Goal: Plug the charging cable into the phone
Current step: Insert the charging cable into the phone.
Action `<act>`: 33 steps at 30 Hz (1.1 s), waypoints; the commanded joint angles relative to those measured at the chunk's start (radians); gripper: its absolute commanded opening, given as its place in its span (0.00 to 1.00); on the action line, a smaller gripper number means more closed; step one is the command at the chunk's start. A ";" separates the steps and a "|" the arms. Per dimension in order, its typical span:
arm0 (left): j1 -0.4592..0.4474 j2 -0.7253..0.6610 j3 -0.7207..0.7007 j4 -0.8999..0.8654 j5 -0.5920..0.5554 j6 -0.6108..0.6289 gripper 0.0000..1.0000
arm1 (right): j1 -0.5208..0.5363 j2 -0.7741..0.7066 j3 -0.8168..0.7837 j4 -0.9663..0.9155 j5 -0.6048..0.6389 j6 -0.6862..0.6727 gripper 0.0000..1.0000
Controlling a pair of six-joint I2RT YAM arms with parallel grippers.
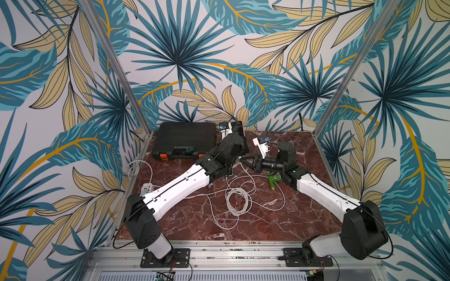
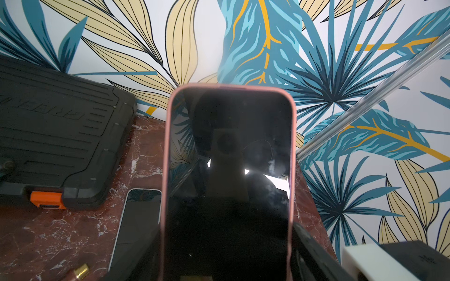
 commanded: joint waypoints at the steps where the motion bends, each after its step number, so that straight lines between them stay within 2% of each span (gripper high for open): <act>1: -0.009 -0.025 -0.032 -0.028 0.047 0.001 0.00 | -0.013 0.004 0.025 0.091 0.018 0.013 0.00; 33: -0.041 0.016 -0.102 -0.036 0.070 -0.014 0.00 | -0.016 0.048 0.066 0.066 0.052 -0.004 0.00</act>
